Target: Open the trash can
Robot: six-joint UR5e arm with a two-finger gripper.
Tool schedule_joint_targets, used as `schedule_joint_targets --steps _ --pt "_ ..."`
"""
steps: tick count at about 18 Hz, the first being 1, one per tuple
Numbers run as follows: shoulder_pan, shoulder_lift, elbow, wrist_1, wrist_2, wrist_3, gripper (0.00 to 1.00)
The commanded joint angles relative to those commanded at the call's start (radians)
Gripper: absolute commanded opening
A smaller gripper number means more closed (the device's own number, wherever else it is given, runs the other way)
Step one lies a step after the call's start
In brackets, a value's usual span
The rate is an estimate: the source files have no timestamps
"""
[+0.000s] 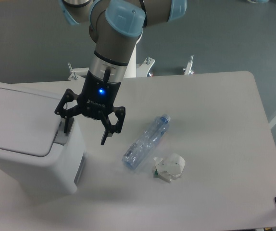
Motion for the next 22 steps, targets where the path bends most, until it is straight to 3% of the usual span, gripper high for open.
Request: schedule_joint_targets --steps 5,9,12,16,19,22 --pt "0.000 -0.002 0.015 0.000 0.000 0.000 1.00" --pt "0.018 -0.008 0.081 0.002 0.000 0.006 1.00" --pt "0.067 -0.040 0.132 0.005 0.002 0.021 1.00" --pt "0.121 -0.115 0.169 0.015 0.011 0.182 1.00" --pt "0.173 -0.146 0.147 0.015 0.188 0.224 1.00" --pt "0.216 -0.189 0.115 0.012 0.400 0.351 1.00"
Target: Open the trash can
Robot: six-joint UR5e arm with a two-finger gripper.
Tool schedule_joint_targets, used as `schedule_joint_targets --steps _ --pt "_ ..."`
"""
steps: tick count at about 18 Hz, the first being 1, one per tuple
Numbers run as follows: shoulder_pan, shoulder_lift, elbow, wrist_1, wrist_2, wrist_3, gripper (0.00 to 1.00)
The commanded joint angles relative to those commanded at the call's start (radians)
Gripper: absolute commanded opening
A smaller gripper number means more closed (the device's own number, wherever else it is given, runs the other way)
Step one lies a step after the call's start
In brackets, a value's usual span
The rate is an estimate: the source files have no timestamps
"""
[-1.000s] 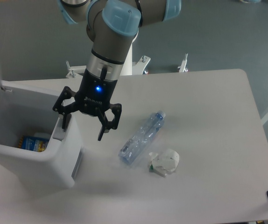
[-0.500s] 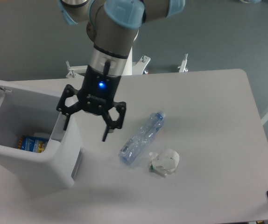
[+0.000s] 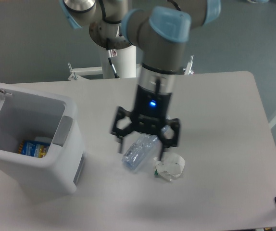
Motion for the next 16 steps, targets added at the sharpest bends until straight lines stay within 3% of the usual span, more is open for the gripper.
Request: schedule_joint_targets --steps 3,6,10,13,16 --pt "0.097 -0.017 -0.008 -0.012 0.030 0.189 1.00" --pt "0.138 -0.037 0.012 -0.032 0.033 0.244 1.00" --pt "0.137 -0.081 0.034 -0.072 0.043 0.385 1.00" --pt "0.132 -0.080 0.043 -0.164 0.147 0.526 1.00" --pt "0.122 -0.078 0.028 -0.161 0.171 0.547 1.00"
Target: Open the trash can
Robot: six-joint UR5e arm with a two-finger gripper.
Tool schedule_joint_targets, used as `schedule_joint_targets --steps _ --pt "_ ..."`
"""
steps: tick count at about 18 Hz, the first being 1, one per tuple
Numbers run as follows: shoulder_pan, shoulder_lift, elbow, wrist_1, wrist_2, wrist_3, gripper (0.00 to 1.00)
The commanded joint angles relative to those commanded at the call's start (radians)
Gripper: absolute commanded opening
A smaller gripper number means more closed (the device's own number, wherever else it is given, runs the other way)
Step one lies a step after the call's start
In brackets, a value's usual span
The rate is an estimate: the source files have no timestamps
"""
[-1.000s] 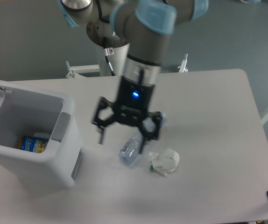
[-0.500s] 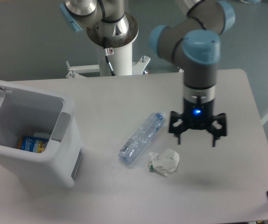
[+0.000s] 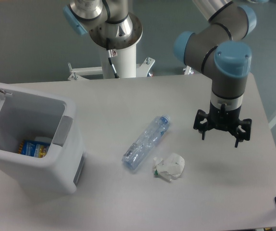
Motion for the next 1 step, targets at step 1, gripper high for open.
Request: schedule_joint_targets --steps 1 --pt "-0.002 -0.002 -0.005 0.003 0.000 -0.002 1.00"
